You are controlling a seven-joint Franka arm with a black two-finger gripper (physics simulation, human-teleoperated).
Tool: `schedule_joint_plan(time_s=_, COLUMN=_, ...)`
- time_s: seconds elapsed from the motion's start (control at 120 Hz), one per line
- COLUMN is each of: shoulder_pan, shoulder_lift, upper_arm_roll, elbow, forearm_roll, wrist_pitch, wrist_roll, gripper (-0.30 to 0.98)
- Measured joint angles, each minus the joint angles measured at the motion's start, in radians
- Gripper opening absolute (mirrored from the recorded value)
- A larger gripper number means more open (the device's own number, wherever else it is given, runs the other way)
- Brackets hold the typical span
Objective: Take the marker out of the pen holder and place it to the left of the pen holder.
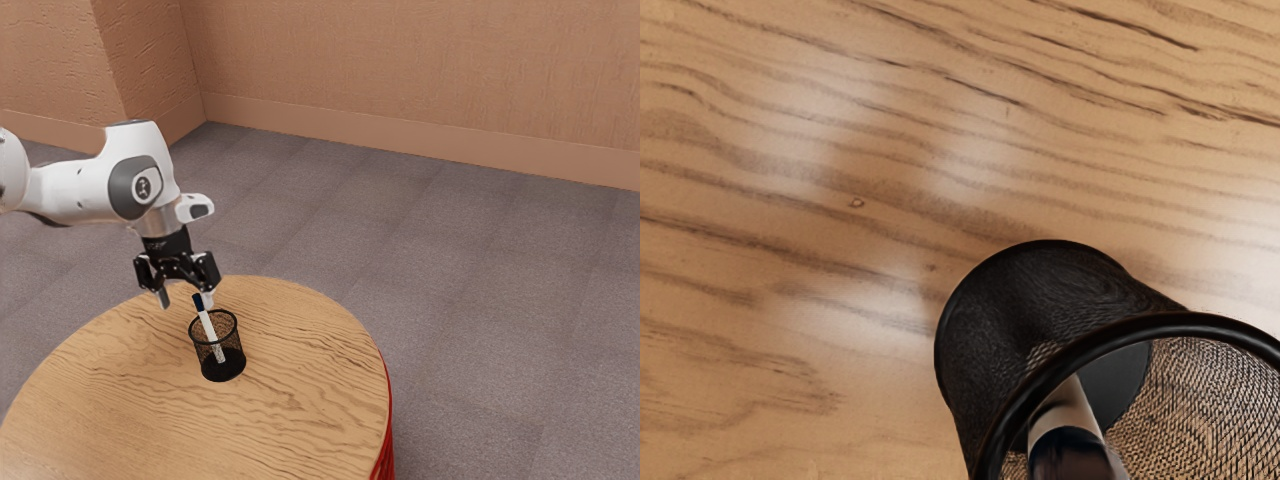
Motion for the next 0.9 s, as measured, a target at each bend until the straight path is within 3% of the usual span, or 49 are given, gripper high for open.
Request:
schedule_joint_plan(time_s=0.05, shoulder_pan=0.007, shoulder_lift=0.025, upper_arm_roll=0.0, elbow=0.028, forearm_roll=-0.008, wrist_pitch=-0.013, wrist_roll=0.006, gripper=0.66)
schedule_joint_plan(time_s=0.192, shoulder_pan=0.041, shoulder_lift=0.057, upper_arm_roll=0.0, elbow=0.063, forearm_roll=-0.147, wrist_pitch=-0.046, wrist_roll=0.022, gripper=0.64)
schedule_joint_plan(time_s=0.3, shoulder_pan=0.049, shoulder_lift=0.062, upper_arm_roll=0.001, elbow=0.062, forearm_roll=-0.196, wrist_pitch=-0.071, wrist_roll=0.038, gripper=0.64)
schedule_joint_plan(time_s=0.567, shoulder_pan=0.046, shoulder_lift=0.072, upper_arm_roll=0.0, elbow=0.074, forearm_roll=-0.145, wrist_pitch=-0.069, wrist_roll=0.076, gripper=0.49)
schedule_joint_plan(time_s=0.9, shoulder_pan=0.032, shoulder_lift=0.074, upper_arm_roll=-0.003, elbow=0.087, forearm_roll=-0.166, wrist_pitch=-0.033, wrist_roll=0.092, gripper=0.42)
